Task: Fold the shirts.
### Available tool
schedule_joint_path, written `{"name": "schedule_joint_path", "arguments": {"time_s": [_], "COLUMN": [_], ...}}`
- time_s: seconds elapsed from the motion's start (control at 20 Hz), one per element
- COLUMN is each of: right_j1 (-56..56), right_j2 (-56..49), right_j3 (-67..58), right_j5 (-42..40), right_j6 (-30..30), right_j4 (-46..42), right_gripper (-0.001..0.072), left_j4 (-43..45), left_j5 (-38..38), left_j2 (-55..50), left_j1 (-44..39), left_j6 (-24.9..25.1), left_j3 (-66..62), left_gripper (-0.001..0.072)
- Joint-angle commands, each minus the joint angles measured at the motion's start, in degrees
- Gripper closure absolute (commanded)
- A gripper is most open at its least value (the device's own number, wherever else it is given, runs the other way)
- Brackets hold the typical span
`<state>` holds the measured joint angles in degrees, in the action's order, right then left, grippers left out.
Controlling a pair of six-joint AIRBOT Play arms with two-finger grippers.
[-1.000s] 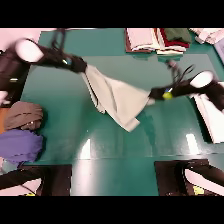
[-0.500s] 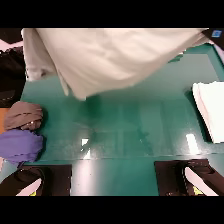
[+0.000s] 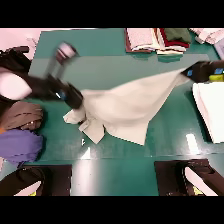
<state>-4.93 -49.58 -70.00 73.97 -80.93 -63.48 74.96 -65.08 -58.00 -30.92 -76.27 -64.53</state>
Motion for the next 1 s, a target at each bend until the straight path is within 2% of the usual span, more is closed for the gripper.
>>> {"name": "schedule_joint_path", "arguments": {"time_s": [0.0, 0.05, 0.1, 0.15, 0.25, 0.4, 0.5, 0.7, 0.85, 0.95], "right_j1": [-0.04, -0.04, -0.04, -0.04, -0.04, -0.02, -0.02, -0.02, -0.02, -0.02], "right_j2": [0.07, 0.07, 0.07, 0.04, 0.07, 0.07, 0.07, 0.07, 0.04, 0.07], "right_j3": [7.52, 8.17, 8.66, 8.66, 8.55, 8.55, 8.55, 8.55, 8.55, 8.55], "right_j5": [-1.01, -1.25, -1.42, -1.49, -2.51, -2.49, -2.75, -3.17, -3.28, -3.56], "right_j6": [-0.09, -0.09, -0.09, -0.09, -0.09, -0.09, -0.09, -0.07, -0.07, -0.07], "right_j4": [-1.09, -1.09, -1.09, -1.09, -1.07, -1.05, -1.05, -1.05, -1.05, -1.05], "right_gripper": [0.0697, 0.0697, 0.0698, 0.0697, 0.0698, 0.0697, 0.0697, 0.0697, 0.0697, 0.0697], "left_j4": [-4.00, -6.67, -8.44, -8.26, -7.43, -3.26, -2.75, -3.41, -6.29, -11.67], "left_j5": [-6.03, -7.26, -7.39, -7.32, -7.52, -5.90, -3.93, -3.63, -2.80, -0.90], "left_j2": [-0.55, -0.31, 0.28, 1.22, 3.58, 6.84, 6.99, 1.53, -4.87, -8.52], "left_j1": [-6.27, -6.56, -6.54, -6.51, -3.63, 8.22, 18.18, 32.39, 38.64, 40.83], "left_j6": [0.28, 0.26, 0.02, -0.46, -1.79, -4.92, -4.76, -4.42, -3.72, -1.03], "left_j3": [10.27, 10.36, 10.12, 9.18, 5.49, -0.50, -1.14, 4.61, 12.15, 16.15], "left_gripper": [0.0633, 0.0295, 0.0128, 0.0157, 0.0156, 0.0155, 0.0156, 0.0155, 0.0154, 0.0154]}}
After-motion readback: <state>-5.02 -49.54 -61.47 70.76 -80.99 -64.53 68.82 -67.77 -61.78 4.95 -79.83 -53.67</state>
